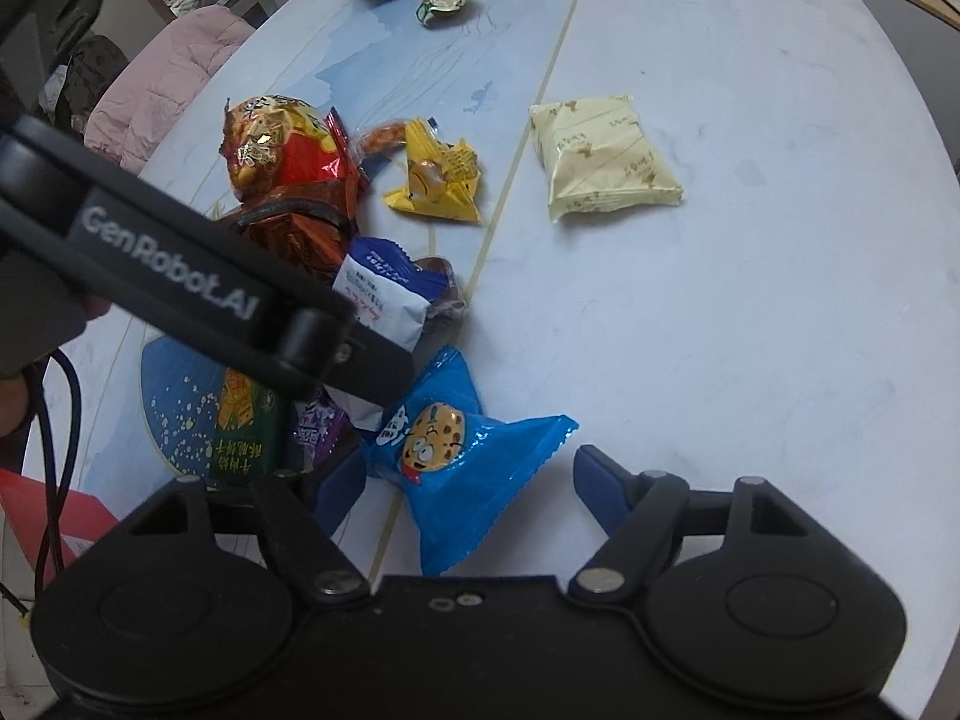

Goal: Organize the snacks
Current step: 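Grasp the white milk-biscuit packet with left tool while right tool grasps blue cookie packet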

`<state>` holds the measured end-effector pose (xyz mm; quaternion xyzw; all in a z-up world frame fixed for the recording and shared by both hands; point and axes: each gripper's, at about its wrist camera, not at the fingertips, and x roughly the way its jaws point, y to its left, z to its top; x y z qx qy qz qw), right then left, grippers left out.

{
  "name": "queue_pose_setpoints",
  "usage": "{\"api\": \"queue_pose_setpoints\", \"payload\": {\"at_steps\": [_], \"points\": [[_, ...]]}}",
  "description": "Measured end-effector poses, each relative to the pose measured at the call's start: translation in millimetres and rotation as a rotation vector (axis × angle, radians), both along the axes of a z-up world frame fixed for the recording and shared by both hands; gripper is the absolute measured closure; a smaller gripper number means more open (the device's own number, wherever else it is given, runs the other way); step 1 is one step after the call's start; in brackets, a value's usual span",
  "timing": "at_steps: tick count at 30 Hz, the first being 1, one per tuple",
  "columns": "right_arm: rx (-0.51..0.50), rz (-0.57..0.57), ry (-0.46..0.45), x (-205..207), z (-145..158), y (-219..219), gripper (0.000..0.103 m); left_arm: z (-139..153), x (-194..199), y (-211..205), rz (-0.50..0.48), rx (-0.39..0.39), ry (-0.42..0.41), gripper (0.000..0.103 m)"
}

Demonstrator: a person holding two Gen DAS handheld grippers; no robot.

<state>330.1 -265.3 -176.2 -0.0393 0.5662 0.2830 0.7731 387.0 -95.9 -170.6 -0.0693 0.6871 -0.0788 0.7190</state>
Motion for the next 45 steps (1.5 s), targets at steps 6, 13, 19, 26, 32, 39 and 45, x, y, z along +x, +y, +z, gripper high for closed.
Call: {"api": "queue_pose_setpoints", "payload": {"at_steps": [6,13,19,26,32,39,45], "points": [[0.016,-0.024,0.008,1.2,-5.4,-1.6,0.030,-16.8,3.5,-5.3,-0.007,0.010,0.030,0.001],[0.058,-0.039,0.029,1.7,-4.6,-4.5,0.049,-17.4,4.1,-7.5,-0.002,-0.003,0.027,0.010],[0.057,-0.046,0.010,-0.8,-2.5,-4.2,0.058,-12.8,0.6,-6.6,0.027,-0.015,0.028,0.025],[0.055,-0.059,-0.019,-5.4,3.8,-5.1,0.066,-11.0,-3.5,-1.2,0.051,0.000,0.028,0.052],[0.060,-0.090,-0.038,-9.6,8.8,-10.9,0.069,-5.1,-11.2,8.1,0.067,-0.003,0.014,0.055],[0.089,-0.095,-0.066,-18.5,30.4,-18.6,0.069,19.7,-23.5,16.0,0.076,-0.037,-0.029,0.064],[0.094,-0.087,-0.103,-30.5,52.7,-20.9,0.069,40.7,-36.2,22.4,0.074,-0.045,-0.067,0.065]]}}
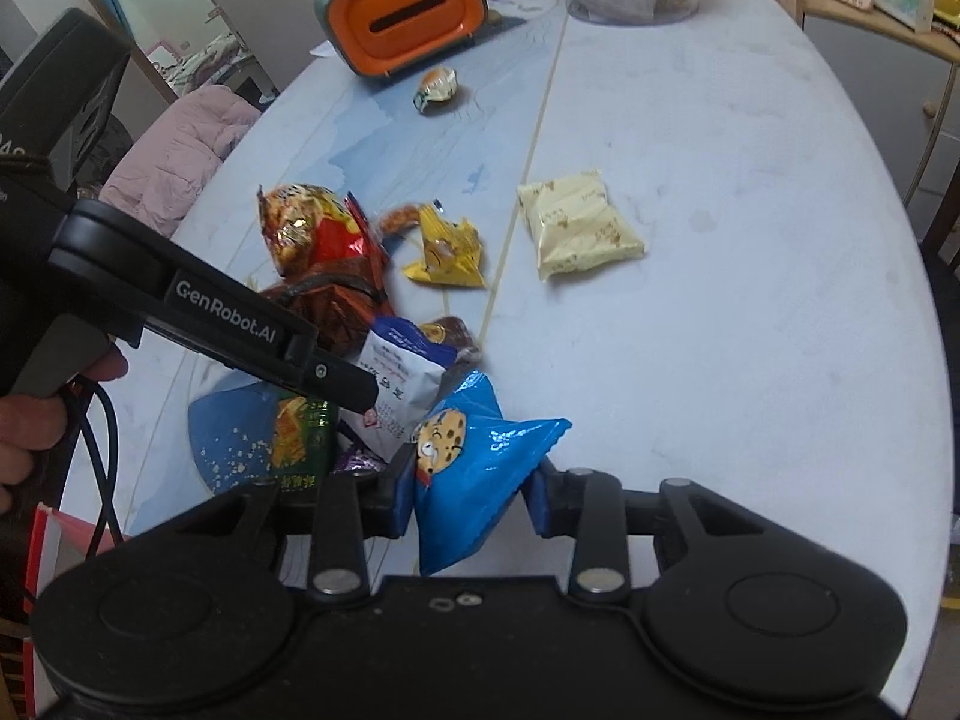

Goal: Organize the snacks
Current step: 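Grasp the white milk-biscuit packet with left tool while right tool grasps blue cookie packet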

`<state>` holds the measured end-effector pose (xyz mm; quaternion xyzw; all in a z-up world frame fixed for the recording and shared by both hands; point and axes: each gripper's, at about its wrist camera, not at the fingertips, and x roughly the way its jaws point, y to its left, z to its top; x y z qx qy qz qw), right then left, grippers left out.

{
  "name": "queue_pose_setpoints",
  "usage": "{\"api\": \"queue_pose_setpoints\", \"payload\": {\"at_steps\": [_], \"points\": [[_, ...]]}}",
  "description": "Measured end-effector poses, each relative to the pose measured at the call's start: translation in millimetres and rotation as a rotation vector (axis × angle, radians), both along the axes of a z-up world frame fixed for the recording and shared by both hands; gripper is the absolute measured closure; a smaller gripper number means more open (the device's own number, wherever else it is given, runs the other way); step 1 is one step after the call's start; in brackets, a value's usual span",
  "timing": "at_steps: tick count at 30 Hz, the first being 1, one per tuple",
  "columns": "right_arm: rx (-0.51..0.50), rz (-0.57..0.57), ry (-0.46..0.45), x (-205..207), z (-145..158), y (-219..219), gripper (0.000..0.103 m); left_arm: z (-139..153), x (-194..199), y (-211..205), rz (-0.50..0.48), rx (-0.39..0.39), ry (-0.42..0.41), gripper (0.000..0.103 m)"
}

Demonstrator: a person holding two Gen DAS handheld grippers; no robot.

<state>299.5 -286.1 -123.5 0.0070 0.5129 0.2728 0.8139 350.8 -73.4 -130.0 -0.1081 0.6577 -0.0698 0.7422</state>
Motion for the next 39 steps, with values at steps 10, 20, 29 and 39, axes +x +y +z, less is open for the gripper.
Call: {"api": "queue_pose_setpoints", "payload": {"at_steps": [10,20,29,39], "points": [[0.029,-0.012,-0.095,-14.5,56.9,-21.8,0.069,49.4,6.7,-10.4,-0.037,0.013,-0.097,0.062],[0.038,-0.021,-0.075,13.4,55.1,-36.3,0.068,40.3,26.4,-27.2,-0.096,0.041,-0.075,0.023],[0.035,-0.015,-0.001,16.0,21.9,-36.6,0.068,-26.8,27.8,-41.0,-0.117,0.112,0.003,0.023],[0.046,-0.023,0.022,20.4,13.2,-43.6,0.068,-57.4,32.1,-47.9,-0.112,0.175,0.048,0.033]]}}
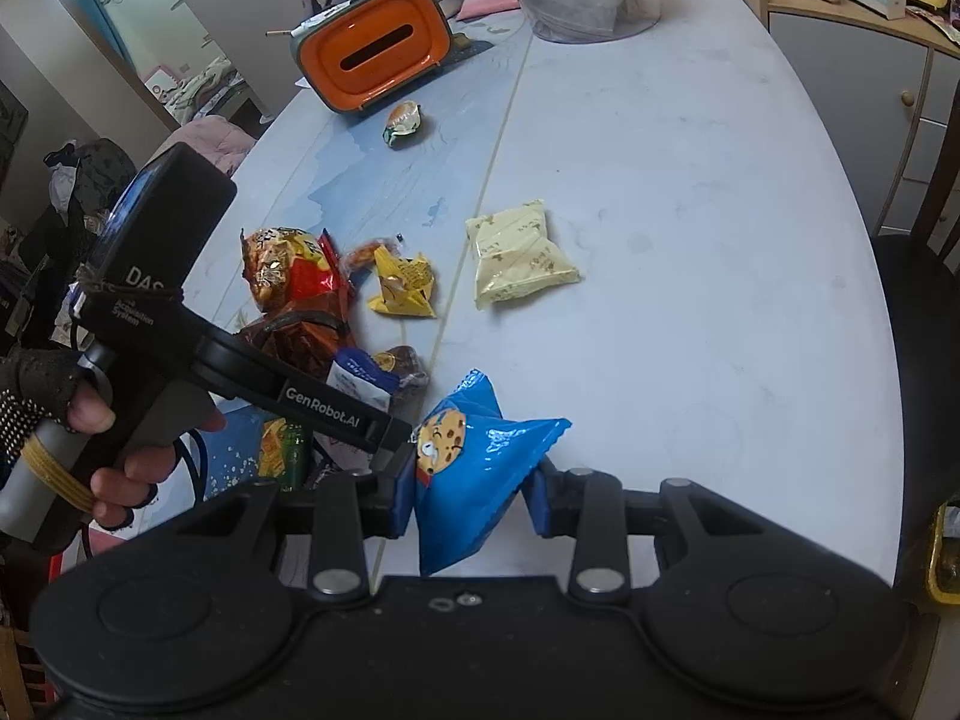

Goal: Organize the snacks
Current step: 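Grasp the white milk-biscuit packet with left tool while right tool grasps blue cookie packet, then carry both packets to the box and open both tools inside it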

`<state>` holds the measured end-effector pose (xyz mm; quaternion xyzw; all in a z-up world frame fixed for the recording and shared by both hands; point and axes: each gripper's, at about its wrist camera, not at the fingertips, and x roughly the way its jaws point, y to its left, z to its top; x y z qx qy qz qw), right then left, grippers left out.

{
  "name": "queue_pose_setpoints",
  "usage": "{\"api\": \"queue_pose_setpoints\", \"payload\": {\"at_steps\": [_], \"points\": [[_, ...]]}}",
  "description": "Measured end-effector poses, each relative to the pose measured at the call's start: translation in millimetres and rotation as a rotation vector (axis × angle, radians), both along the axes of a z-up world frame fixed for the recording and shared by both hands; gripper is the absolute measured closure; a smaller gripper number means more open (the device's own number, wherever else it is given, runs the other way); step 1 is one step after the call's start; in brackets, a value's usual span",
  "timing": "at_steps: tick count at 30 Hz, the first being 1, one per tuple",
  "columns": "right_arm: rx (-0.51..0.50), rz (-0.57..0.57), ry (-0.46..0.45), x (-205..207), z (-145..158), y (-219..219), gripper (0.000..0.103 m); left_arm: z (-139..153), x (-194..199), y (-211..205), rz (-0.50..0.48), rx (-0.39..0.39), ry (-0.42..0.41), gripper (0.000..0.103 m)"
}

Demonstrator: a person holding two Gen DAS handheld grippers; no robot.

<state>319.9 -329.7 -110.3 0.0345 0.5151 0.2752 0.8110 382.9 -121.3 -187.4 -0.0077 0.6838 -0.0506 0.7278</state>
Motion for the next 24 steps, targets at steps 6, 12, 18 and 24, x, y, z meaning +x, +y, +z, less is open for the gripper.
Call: {"api": "queue_pose_setpoints", "payload": {"at_steps": [6,12,18,24], "points": [[0.000,0.002,0.005,1.4,-3.9,1.3,0.068,-6.4,-3.2,-5.5,0.005,0.032,0.009,0.050],[0.000,-0.005,0.002,-1.1,-2.3,0.1,0.068,-1.0,-11.1,0.9,0.035,0.014,-0.006,0.053],[0.010,-0.005,-0.017,-9.8,7.9,-0.2,0.068,24.8,-23.7,14.6,0.063,-0.034,-0.044,0.053],[0.031,0.000,-0.047,-27.7,29.8,1.5,0.068,69.7,-42.2,33.2,0.087,-0.083,-0.101,0.053]]}}
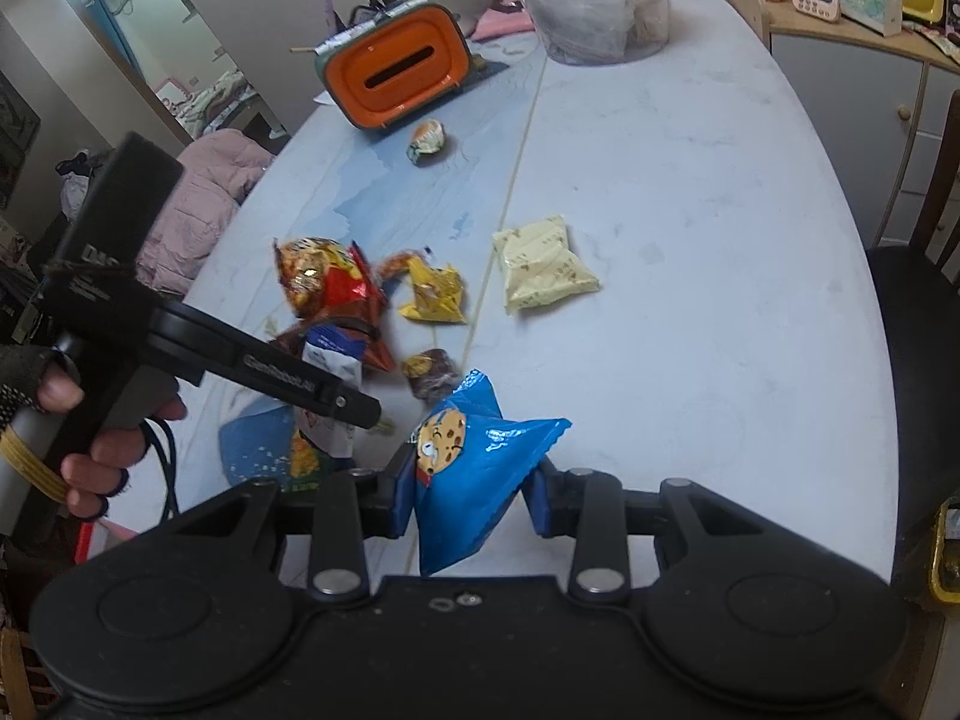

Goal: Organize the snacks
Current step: 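Carry both packets to the box and open both tools inside it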

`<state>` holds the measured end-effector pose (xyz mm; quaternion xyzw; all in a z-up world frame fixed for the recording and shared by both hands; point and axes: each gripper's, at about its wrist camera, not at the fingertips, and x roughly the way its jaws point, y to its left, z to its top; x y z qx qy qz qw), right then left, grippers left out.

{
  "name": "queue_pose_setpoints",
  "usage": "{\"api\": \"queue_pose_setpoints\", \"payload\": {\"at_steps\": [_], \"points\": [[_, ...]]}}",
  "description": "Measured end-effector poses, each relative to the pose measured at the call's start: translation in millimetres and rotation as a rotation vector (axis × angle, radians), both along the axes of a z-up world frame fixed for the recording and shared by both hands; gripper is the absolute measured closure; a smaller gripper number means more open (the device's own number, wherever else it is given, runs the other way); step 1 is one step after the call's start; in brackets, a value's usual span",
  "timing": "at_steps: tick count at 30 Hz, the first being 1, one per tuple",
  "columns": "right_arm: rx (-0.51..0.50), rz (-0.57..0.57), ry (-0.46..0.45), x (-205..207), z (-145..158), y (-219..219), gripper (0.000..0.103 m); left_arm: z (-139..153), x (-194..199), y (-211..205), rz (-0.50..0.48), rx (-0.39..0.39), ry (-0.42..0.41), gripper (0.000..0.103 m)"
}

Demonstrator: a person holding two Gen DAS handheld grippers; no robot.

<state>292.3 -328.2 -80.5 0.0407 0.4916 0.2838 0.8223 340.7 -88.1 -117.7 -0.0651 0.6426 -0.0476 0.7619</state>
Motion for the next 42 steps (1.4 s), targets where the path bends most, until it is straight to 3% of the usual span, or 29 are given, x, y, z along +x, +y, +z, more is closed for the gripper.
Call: {"api": "queue_pose_setpoints", "payload": {"at_steps": [13,20,30,42], "points": [[0.029,0.084,-0.063,-78.4,51.6,23.6,0.068,75.1,-74.4,24.1,-0.007,-0.024,-0.098,0.053],[0.028,0.140,-0.065,-128.8,63.8,40.3,0.068,84.4,-122.4,35.4,-0.029,-0.043,-0.115,0.053],[0.006,0.189,-0.009,-177.9,44.9,66.1,0.068,69.7,-182.3,52.9,-0.038,-0.056,-0.075,0.053],[-0.085,0.205,0.068,-203.1,-15.2,99.3,0.068,14.0,-216.7,57.8,-0.033,-0.009,0.021,0.053]]}}
